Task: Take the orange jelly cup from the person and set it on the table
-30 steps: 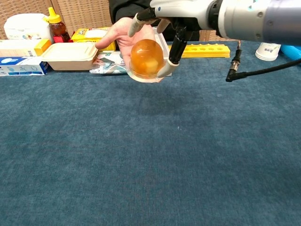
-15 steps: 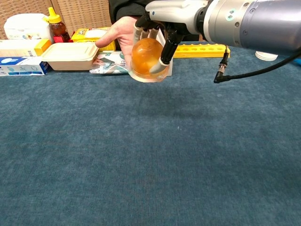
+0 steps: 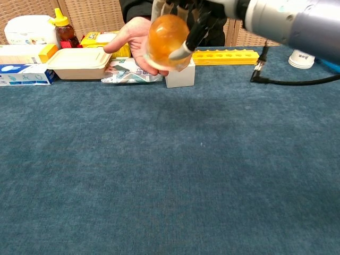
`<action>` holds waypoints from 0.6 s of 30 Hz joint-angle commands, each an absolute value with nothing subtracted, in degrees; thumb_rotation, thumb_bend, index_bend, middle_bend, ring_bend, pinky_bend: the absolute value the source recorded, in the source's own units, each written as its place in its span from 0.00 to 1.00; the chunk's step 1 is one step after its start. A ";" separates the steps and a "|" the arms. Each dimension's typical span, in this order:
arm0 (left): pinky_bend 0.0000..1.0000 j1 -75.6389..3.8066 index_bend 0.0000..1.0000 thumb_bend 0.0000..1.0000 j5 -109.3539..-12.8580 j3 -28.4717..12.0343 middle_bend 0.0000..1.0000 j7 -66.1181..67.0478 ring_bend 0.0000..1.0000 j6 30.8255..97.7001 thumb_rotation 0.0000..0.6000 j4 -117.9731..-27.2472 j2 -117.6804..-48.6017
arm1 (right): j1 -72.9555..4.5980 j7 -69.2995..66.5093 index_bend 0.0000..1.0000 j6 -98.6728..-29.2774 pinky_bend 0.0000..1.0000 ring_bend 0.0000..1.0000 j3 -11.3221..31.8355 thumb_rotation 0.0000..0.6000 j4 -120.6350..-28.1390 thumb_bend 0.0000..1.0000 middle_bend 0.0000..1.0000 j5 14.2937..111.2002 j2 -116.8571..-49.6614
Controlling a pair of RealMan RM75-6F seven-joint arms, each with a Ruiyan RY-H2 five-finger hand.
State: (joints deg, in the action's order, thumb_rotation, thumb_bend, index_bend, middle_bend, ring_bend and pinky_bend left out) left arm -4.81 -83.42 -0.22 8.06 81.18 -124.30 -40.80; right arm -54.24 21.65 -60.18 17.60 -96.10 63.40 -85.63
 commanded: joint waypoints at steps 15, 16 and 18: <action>0.01 -4.58 0.00 0.02 -84.49 0.40 0.00 9.42 0.00 81.14 1.00 -124.75 -41.18 | -41.29 13.13 0.58 -65.04 0.63 0.50 11.26 1.00 -94.55 0.41 0.55 65.76 -75.19; 0.01 -4.55 0.00 0.02 -84.49 0.42 0.00 9.53 0.00 81.18 1.00 -124.79 -41.23 | -41.27 12.48 0.58 -64.18 0.63 0.50 10.96 1.00 -92.93 0.41 0.55 65.39 -76.07; 0.01 -4.47 0.00 0.02 -84.40 0.45 0.00 9.76 0.00 81.29 1.00 -124.78 -41.34 | -41.38 11.64 0.58 -62.38 0.62 0.50 10.24 1.00 -89.40 0.41 0.55 64.83 -78.22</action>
State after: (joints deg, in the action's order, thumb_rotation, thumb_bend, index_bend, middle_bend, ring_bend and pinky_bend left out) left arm -4.48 -84.39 0.44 9.76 81.28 -124.78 -41.33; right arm -41.73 13.42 -64.79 11.37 -93.11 66.25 -75.83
